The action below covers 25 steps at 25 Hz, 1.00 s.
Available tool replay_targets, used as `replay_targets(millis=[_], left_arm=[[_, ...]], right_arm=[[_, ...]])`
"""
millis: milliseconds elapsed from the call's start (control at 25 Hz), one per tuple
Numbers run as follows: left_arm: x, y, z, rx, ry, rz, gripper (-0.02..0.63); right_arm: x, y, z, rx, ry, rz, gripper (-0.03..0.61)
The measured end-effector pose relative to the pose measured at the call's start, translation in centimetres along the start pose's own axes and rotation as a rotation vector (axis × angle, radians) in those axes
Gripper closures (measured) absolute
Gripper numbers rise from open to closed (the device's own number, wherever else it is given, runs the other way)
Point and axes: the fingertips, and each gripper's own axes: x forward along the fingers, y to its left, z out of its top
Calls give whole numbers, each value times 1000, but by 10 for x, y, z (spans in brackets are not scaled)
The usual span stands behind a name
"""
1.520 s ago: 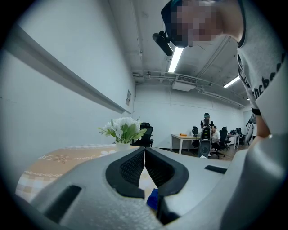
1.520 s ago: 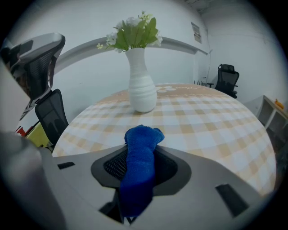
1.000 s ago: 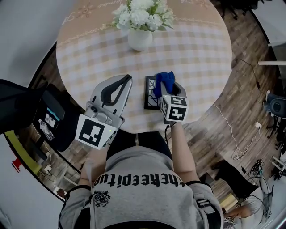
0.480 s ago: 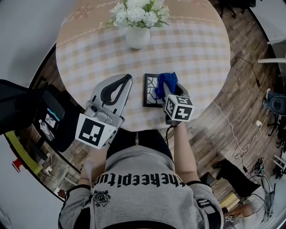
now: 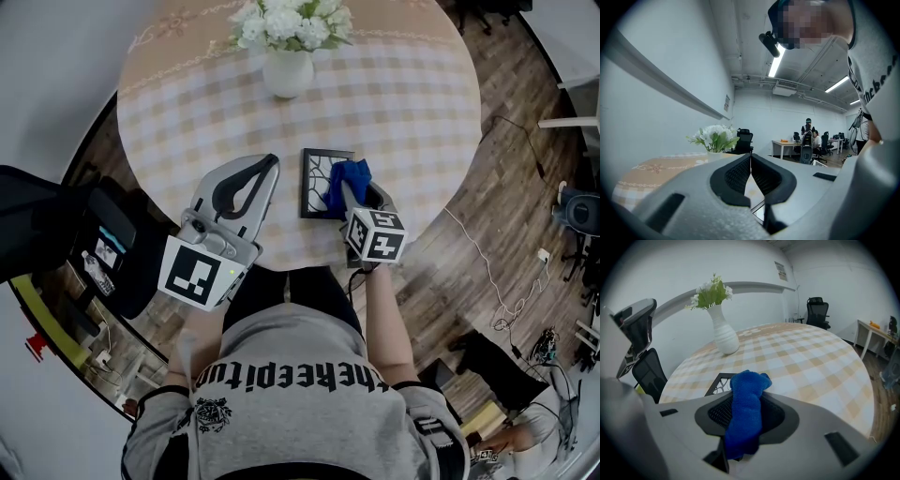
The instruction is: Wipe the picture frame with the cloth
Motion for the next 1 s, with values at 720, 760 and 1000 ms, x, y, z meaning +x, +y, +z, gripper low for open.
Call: replay_targets(millis=[720,760,1000], left_arm=[[-28,8,-1,-15,16,50,598],[-30,8,0,-2,5,49,598],[-37,9,-1,-14,18,55,598]], right_arm=[[22,58,1,-85,30,43,439],[22,63,1,-84,30,55,439],[29,91,-1,-106,41,96,439]])
